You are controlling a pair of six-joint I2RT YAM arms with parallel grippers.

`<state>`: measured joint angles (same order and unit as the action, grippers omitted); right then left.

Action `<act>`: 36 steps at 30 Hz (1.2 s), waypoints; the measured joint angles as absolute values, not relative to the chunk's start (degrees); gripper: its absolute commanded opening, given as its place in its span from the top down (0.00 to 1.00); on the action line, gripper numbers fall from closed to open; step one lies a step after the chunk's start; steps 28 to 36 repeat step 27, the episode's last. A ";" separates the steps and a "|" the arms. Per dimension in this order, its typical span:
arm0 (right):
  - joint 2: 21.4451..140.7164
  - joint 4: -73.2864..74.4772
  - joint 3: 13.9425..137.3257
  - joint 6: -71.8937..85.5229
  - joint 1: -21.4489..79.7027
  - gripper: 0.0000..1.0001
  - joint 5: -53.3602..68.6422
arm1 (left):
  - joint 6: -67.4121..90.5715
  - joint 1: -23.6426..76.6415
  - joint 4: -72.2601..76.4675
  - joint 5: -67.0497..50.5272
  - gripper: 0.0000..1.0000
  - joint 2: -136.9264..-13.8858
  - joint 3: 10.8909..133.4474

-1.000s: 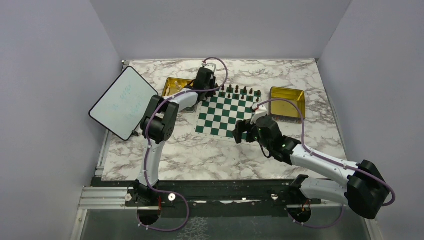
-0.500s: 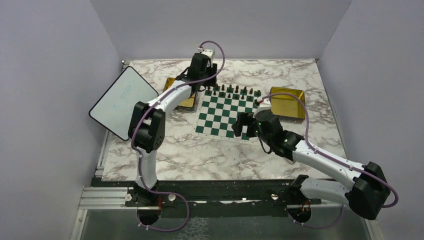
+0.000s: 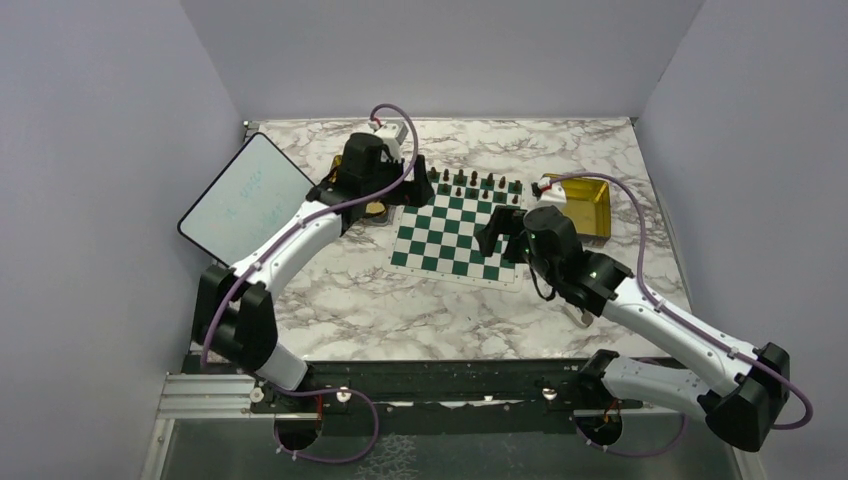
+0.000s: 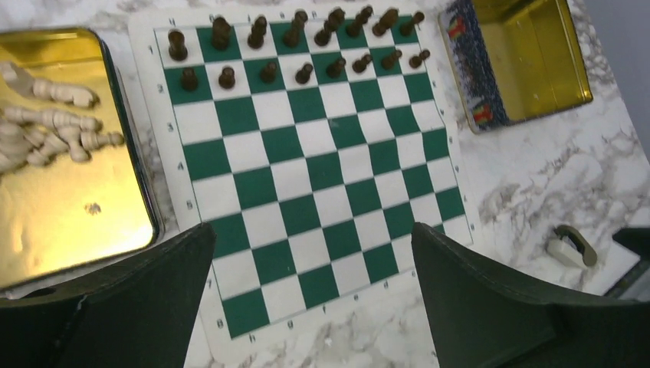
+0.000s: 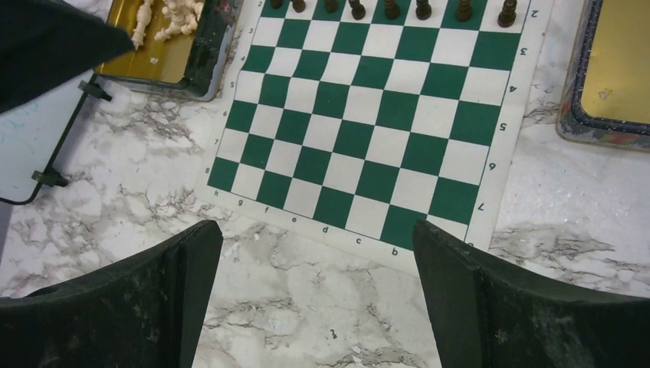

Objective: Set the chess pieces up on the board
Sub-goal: Reset both arms

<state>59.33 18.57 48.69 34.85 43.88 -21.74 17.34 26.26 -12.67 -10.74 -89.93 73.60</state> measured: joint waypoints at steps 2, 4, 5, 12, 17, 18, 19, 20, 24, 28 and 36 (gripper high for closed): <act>57.98 19.05 48.62 34.87 43.90 0.00 -22.26 | 17.85 26.26 -12.43 -12.19 0.01 -85.41 68.60; 56.49 18.98 48.29 34.70 43.88 0.00 -23.49 | 18.39 26.26 -11.64 -13.45 0.01 -81.14 63.92; 55.77 19.00 48.03 34.61 43.88 0.00 -24.23 | 18.83 26.26 -11.20 -14.17 0.01 -79.11 61.71; 52.07 18.55 45.54 34.44 43.88 0.00 -26.30 | 20.58 26.35 -6.83 -17.69 0.01 -65.39 48.25; 50.09 17.04 42.57 34.48 43.88 0.00 -26.15 | 20.32 26.37 -4.73 -17.72 0.01 -60.47 45.52; 49.91 16.88 42.19 34.50 43.88 0.00 -26.06 | 20.23 26.37 -4.14 -17.72 0.01 -59.86 45.08; 49.84 16.80 42.04 34.50 43.88 0.00 -25.96 | 19.88 26.37 -3.46 -17.74 0.01 -59.20 44.51; 49.84 16.67 42.04 34.50 43.88 0.00 -25.87 | 19.59 26.37 -2.85 -17.78 0.01 -58.76 43.94; 49.80 15.94 42.06 34.50 43.88 0.00 -25.82 | 19.14 26.37 -2.50 -18.70 0.01 -59.22 43.13; 49.80 15.40 42.06 34.48 43.88 0.00 -25.67 | 19.07 26.37 -2.46 -18.98 0.01 -59.66 43.13; 49.80 15.40 42.06 34.48 43.88 0.00 -25.67 | 19.07 26.37 -2.46 -18.98 0.01 -59.66 43.13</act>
